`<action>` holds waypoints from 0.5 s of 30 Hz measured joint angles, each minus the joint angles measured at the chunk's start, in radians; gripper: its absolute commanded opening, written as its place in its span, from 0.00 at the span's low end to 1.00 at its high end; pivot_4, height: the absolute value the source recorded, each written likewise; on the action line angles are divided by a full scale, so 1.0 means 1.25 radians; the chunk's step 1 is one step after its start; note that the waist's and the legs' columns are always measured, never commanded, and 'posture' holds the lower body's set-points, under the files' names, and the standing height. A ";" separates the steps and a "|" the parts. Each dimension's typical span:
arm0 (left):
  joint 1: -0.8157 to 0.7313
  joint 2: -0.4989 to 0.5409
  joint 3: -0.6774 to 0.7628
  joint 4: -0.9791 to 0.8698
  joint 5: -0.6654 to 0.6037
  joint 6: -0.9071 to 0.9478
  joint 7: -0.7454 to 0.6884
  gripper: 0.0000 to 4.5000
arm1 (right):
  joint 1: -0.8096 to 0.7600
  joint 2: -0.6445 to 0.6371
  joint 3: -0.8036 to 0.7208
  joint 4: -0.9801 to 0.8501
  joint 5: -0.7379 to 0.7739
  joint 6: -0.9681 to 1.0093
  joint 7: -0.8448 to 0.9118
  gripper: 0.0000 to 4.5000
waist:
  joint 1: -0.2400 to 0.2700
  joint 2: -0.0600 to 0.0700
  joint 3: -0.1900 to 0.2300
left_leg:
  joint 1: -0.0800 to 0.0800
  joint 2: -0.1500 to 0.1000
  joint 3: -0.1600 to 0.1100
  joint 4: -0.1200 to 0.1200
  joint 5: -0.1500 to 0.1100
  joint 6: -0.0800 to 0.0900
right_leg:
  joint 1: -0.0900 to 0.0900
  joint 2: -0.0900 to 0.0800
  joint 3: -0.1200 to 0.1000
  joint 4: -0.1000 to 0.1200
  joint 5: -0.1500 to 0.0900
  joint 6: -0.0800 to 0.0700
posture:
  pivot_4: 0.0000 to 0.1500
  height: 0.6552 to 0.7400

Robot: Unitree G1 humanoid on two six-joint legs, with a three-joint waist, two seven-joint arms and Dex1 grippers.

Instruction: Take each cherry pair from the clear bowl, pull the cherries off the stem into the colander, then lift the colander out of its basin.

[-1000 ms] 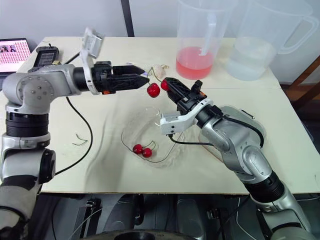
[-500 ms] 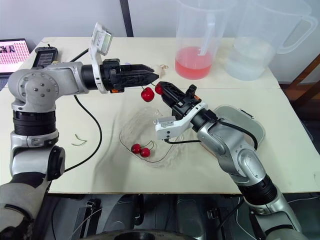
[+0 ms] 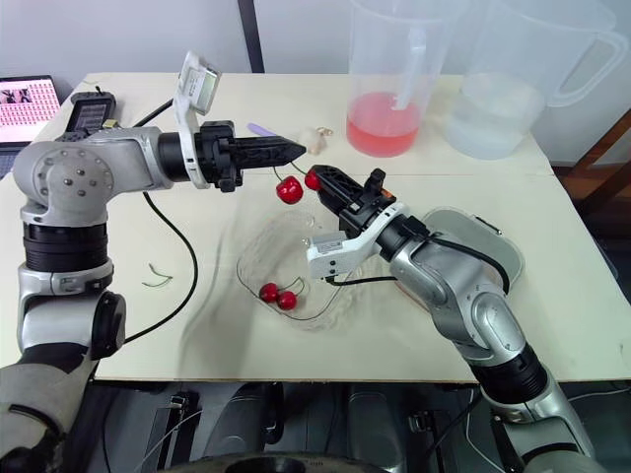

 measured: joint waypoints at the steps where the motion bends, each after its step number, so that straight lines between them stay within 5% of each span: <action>1: 0.000 0.001 0.000 0.000 0.001 0.000 0.000 0.00 | 0.004 0.008 -0.006 0.000 0.022 0.006 0.011 0.36 | 0.000 0.000 0.000 | 0.000 0.000 0.000 0.000 0.000 0.000 | 0.000 0.000 0.000 0.000 0.000 0.000 | 1.00 0.98; 3: 0.000 0.003 -0.002 0.000 0.001 0.000 -0.002 0.00 | 0.004 0.014 -0.012 -0.002 0.051 0.013 0.026 0.48 | 0.000 0.000 0.000 | 0.000 0.000 0.000 0.000 0.000 0.000 | 0.000 0.000 0.000 0.000 0.000 0.000 | 1.00 0.98; 8: 0.005 0.021 -0.004 0.000 0.013 -0.008 -0.017 0.00 | 0.021 0.004 -0.095 -0.018 0.184 0.075 0.105 0.98 | 0.002 0.000 0.000 | 0.000 0.000 0.000 0.000 0.000 0.000 | 0.001 0.000 0.000 0.000 0.000 0.000 | 1.00 0.98; 13: 0.006 0.016 0.004 0.002 0.007 -0.004 -0.021 0.00 | 0.045 -0.007 -0.221 -0.077 0.548 0.375 0.328 0.98 | 0.002 0.000 0.000 | 0.002 0.000 0.000 0.000 0.000 0.000 | 0.003 0.000 0.000 -0.001 0.001 0.002 | 1.00 0.98; 15: 0.005 0.000 0.018 0.001 -0.013 0.006 -0.015 0.00 | 0.043 -0.088 -0.257 -0.105 0.694 0.527 0.436 0.98 | 0.003 0.001 0.001 | 0.003 0.000 0.000 0.000 0.000 0.000 | 0.003 -0.001 0.000 -0.001 0.001 0.001 | 1.00 0.98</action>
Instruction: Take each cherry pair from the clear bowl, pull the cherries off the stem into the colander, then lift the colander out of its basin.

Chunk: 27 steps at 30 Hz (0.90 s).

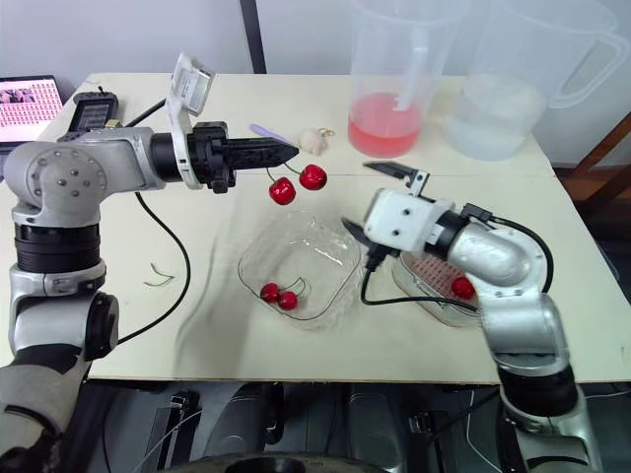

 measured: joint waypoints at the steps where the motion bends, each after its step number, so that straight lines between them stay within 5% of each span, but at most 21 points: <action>1: 0.000 -0.001 0.011 -0.001 -0.008 0.005 0.001 0.00 | -0.034 -0.029 -0.025 -0.002 0.093 0.113 0.044 0.98 | -0.002 0.000 0.001 | 0.000 0.000 0.000 0.001 0.000 0.000 | 0.000 0.000 0.000 0.000 -0.001 -0.002 | 1.00 0.98; 6: 0.026 0.039 -0.013 -0.100 -0.022 -0.031 -0.082 0.00 | -0.263 -0.060 -0.166 0.041 0.370 0.409 0.060 0.98 | -0.006 0.000 0.000 | 0.006 0.001 -0.001 -0.005 0.000 0.000 | 0.002 0.002 0.000 0.001 -0.002 -0.003 | 1.00 0.98; 11: 0.060 0.080 -0.023 -0.119 -0.011 -0.082 -0.155 0.00 | -0.310 -0.110 -0.167 0.122 0.531 0.539 0.092 0.98 | -0.002 0.001 0.001 | 0.004 0.001 0.000 -0.003 0.000 0.000 | 0.001 0.002 0.000 0.000 -0.002 -0.004 | 1.00 0.98; 27: 0.059 0.077 -0.024 -0.136 -0.039 -0.085 -0.173 0.00 | -0.351 -0.053 -0.019 0.158 0.596 0.456 -0.013 0.98 | -0.003 0.000 0.001 | 0.004 0.001 0.001 -0.003 0.000 0.000 | 0.001 0.001 0.001 0.000 -0.002 -0.003 | 1.00 0.98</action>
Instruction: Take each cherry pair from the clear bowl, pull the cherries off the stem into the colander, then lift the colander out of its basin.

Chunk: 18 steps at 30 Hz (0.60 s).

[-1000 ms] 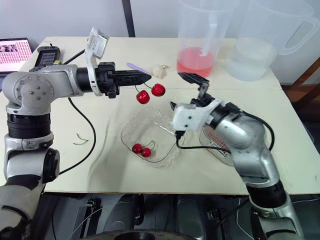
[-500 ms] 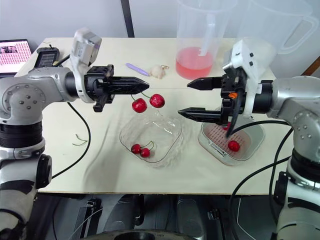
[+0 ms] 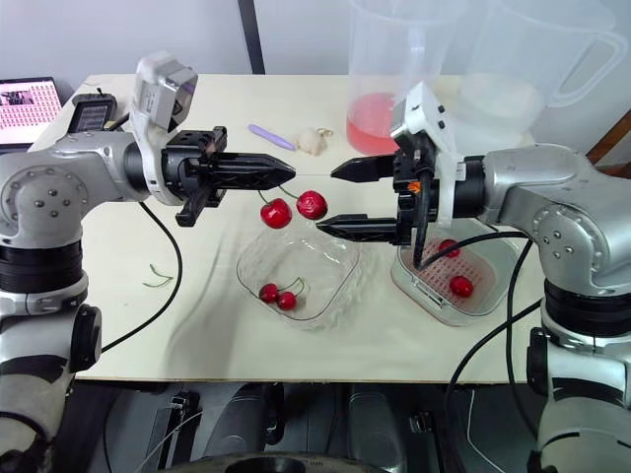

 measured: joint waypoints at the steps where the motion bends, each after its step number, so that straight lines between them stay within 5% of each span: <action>1: 0.000 0.000 0.000 0.000 0.000 0.000 0.001 0.00 | 0.000 0.005 0.002 0.000 0.010 0.003 -0.007 0.98 | 0.000 0.000 0.000 | 0.000 0.000 0.000 0.000 0.000 0.000 | 0.000 0.000 0.000 0.000 0.000 0.000 | 1.00 0.98; 6: 0.000 -0.008 0.000 -0.001 -0.001 0.000 0.012 0.00 | -0.002 0.033 0.012 -0.001 0.059 0.022 -0.047 0.98 | 0.000 0.000 0.000 | 0.000 0.000 0.000 0.000 0.000 0.000 | 0.000 0.000 0.000 0.000 0.000 0.000 | 1.00 0.98; 9: 0.000 -0.009 0.000 -0.001 -0.001 0.000 0.014 0.00 | -0.014 0.058 0.012 0.000 0.078 0.029 -0.081 0.79 | -0.001 0.000 0.000 | 0.000 0.000 0.000 0.000 0.000 0.000 | 0.000 0.000 0.000 0.000 0.000 0.000 | 1.00 0.98; 14: 0.000 -0.009 0.000 0.000 -0.001 0.000 0.015 0.00 | -0.016 0.060 0.013 0.002 0.096 0.033 -0.110 0.26 | 0.000 0.000 0.000 | 0.000 0.000 0.000 0.000 0.000 0.000 | 0.000 0.000 0.000 0.000 0.000 0.000 | 1.00 0.98; 18: 0.000 -0.009 0.000 0.000 0.000 -0.003 0.015 0.00 | -0.016 0.056 0.023 0.003 0.102 0.030 -0.123 0.26 | 0.000 0.000 0.000 | 0.000 0.000 0.000 0.000 0.000 0.000 | 0.000 0.000 0.000 0.000 0.000 0.000 | 1.00 0.98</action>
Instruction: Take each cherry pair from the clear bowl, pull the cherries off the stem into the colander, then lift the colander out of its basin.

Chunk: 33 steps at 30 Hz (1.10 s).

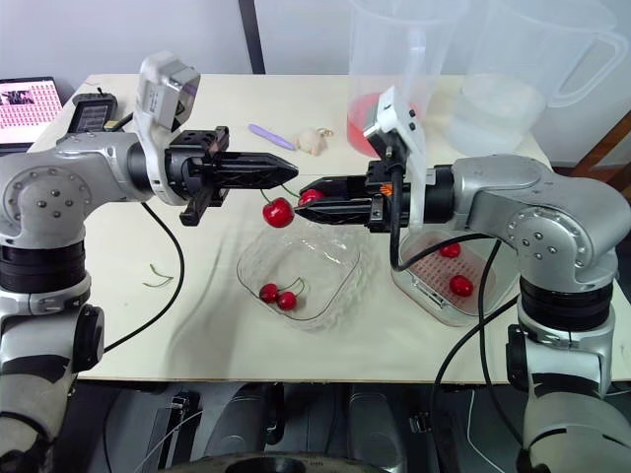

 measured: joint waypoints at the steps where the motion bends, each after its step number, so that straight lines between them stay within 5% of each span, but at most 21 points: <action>1: 0.000 0.000 0.000 0.000 0.001 0.000 0.000 0.00 | 0.000 -0.002 0.008 0.000 -0.001 -0.003 0.000 0.26 | 0.000 0.000 0.000 | 0.000 0.000 0.000 0.000 0.000 0.000 | 0.000 0.000 0.000 0.000 0.000 0.000 | 1.00 0.98; 6: 0.000 0.000 -0.007 0.001 0.005 -0.002 -0.001 0.00 | 0.000 -0.017 0.024 0.000 -0.003 -0.016 0.000 0.26 | 0.000 0.000 0.000 | 0.000 0.000 0.000 0.000 0.000 0.000 | 0.000 0.000 0.000 0.000 0.000 0.000 | 1.00 0.98; 10: 0.000 0.000 -0.007 0.001 0.006 -0.002 0.000 0.00 | 0.000 -0.020 0.031 0.003 -0.004 -0.021 -0.001 0.15 | 0.000 0.000 0.000 | 0.000 0.000 0.000 0.000 0.000 0.000 | 0.000 0.000 0.000 0.000 0.000 0.000 | 1.00 0.98; 33: 0.008 0.000 -0.017 0.000 0.003 -0.019 0.003 0.00 | 0.136 -0.158 -0.019 0.002 0.026 -0.032 0.032 0.15 | 0.001 0.000 0.000 | 0.000 0.000 0.000 0.000 0.000 0.000 | 0.000 0.000 0.000 -0.001 0.000 0.000 | 1.00 0.98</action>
